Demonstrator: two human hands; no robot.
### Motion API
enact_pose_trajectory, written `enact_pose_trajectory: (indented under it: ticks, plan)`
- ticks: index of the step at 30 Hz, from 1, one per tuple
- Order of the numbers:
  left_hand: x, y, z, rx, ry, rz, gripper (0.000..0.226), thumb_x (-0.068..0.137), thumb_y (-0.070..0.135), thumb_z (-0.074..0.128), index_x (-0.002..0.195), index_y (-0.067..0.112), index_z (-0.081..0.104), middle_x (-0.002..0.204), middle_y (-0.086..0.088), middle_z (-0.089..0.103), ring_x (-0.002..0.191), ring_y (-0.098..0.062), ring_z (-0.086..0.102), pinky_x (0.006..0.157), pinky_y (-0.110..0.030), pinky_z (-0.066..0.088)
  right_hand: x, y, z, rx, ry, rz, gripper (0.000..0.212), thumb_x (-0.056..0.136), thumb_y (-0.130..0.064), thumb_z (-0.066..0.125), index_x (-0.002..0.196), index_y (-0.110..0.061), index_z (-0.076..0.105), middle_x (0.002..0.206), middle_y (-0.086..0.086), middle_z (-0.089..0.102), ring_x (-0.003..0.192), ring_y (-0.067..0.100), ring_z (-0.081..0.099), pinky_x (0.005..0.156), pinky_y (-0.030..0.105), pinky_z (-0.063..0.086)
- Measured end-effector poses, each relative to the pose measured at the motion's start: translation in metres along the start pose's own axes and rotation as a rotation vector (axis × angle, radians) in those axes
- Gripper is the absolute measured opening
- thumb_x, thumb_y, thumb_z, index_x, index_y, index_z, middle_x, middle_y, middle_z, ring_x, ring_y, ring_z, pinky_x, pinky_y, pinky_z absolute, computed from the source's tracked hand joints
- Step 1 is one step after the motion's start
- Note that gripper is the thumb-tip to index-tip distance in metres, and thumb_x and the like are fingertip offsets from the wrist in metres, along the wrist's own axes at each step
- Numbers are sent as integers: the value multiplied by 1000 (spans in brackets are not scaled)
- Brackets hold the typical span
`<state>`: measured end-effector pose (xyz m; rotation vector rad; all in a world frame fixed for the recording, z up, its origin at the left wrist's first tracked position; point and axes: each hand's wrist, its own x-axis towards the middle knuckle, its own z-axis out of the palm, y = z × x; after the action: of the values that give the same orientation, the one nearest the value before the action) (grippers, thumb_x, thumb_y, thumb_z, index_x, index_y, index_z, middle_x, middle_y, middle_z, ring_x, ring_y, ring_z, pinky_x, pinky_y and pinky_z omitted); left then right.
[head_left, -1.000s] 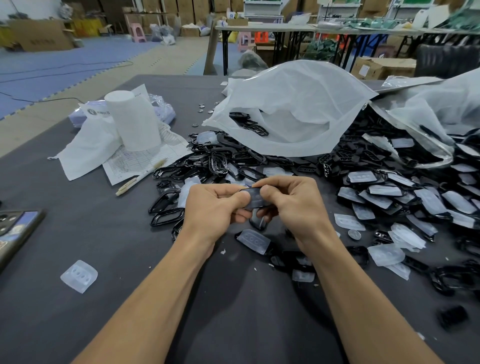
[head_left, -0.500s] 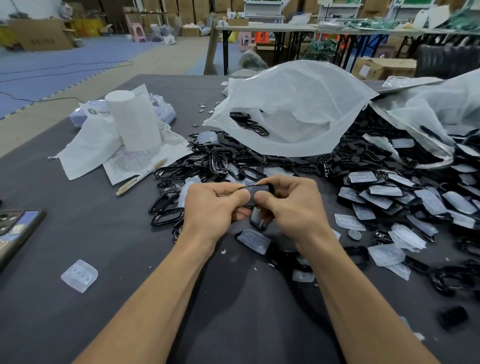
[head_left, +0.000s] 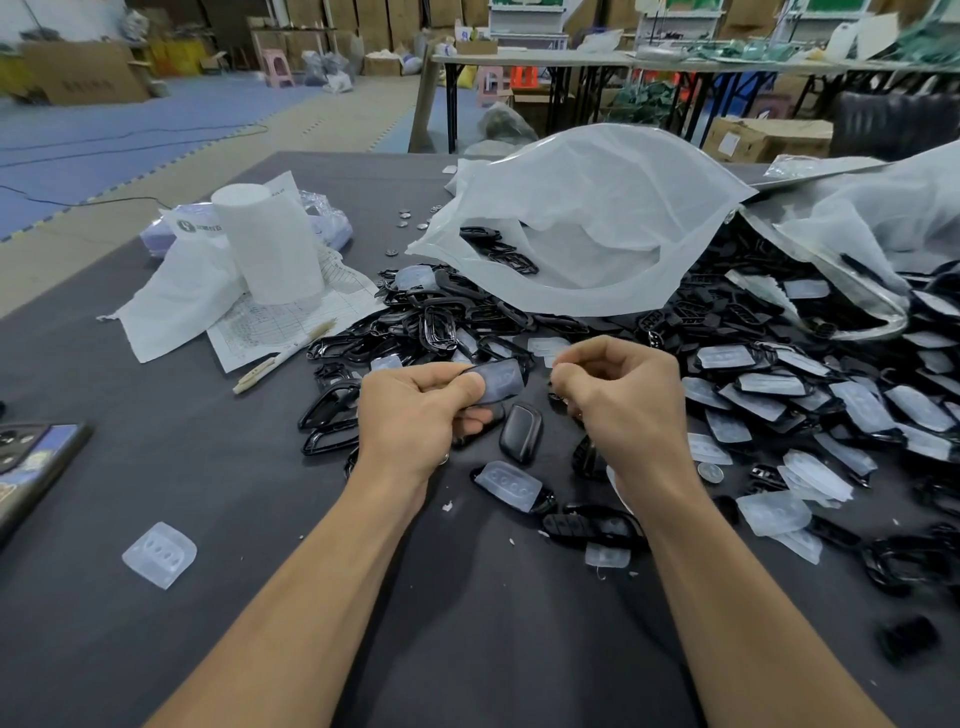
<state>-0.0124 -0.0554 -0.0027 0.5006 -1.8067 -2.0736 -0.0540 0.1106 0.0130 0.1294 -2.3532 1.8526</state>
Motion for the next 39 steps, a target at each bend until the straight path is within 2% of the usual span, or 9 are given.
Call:
enact_pose_trajectory:
  ticks: [3, 7, 12, 16, 21, 27, 34, 37, 39]
  plan:
    - [0, -1, 1, -4, 18, 17, 10, 89, -4, 74, 86, 5, 76, 62, -8, 74, 52, -17, 70, 50, -22, 56, -7, -2, 9, -162, -26, -134, 11, 76, -23, 80, 71, -33, 78, 63, -15, 72, 60, 3, 67, 60, 15, 51]
    - [0, -1, 1, 5, 44, 50, 9, 88, -4, 76, 85, 5, 77, 61, -9, 73, 50, -18, 70, 50, -23, 56, -11, 0, 17, -191, -34, -180, 10, 76, -22, 84, 72, -30, 78, 61, -19, 70, 61, 0, 67, 60, 12, 50]
    - [-1, -2, 2, 18, 54, 67, 8, 87, -3, 77, 86, 5, 77, 64, -9, 75, 52, -19, 71, 52, -23, 57, -12, -1, 20, 77, -150, 7, 13, 71, -12, 85, 71, -24, 79, 68, -3, 75, 62, 9, 66, 65, 29, 53]
    - [-1, -2, 1, 18, 60, 80, 11, 88, -3, 76, 86, 7, 76, 64, -8, 75, 53, -19, 73, 52, -22, 57, -10, -4, 16, 210, -247, 28, 21, 72, 1, 81, 68, -19, 78, 68, 2, 73, 63, 12, 61, 61, 27, 49]
    - [-1, -2, 1, 31, 75, 97, 11, 88, -2, 76, 85, 8, 77, 65, -7, 76, 54, -19, 73, 53, -23, 58, 0, 1, 7, 145, -61, 12, 19, 72, -4, 82, 71, -23, 81, 69, 1, 76, 64, 11, 66, 67, 31, 51]
    - [-4, -1, 2, 102, 75, 172, 23, 88, -1, 76, 79, 21, 78, 65, -4, 76, 56, -19, 75, 54, -22, 58, -10, 1, 20, 75, -101, -33, 16, 70, -17, 84, 76, -31, 81, 70, -8, 77, 66, 6, 73, 66, 24, 53]
    - [-6, 1, 0, 123, 48, 213, 29, 89, 1, 77, 77, 28, 79, 70, -3, 78, 61, -20, 76, 59, -25, 60, -12, 0, 25, 213, -175, 113, 8, 71, -14, 85, 72, -19, 79, 69, 5, 74, 61, 14, 59, 60, 34, 50]
    - [-7, 1, 0, 114, 25, 224, 34, 89, 0, 77, 73, 30, 80, 70, -3, 78, 61, -20, 76, 59, -25, 60, -12, -1, 22, 132, -166, 84, 7, 70, -21, 84, 72, -21, 78, 69, 2, 75, 64, 14, 62, 67, 40, 54]
    - [-6, 0, 0, 114, 5, 231, 31, 89, 0, 76, 77, 28, 81, 71, -4, 79, 61, -18, 75, 60, -26, 61, -12, 0, 21, 44, -150, 29, 9, 71, -26, 84, 70, -24, 75, 63, -3, 71, 59, 8, 59, 62, 34, 51]
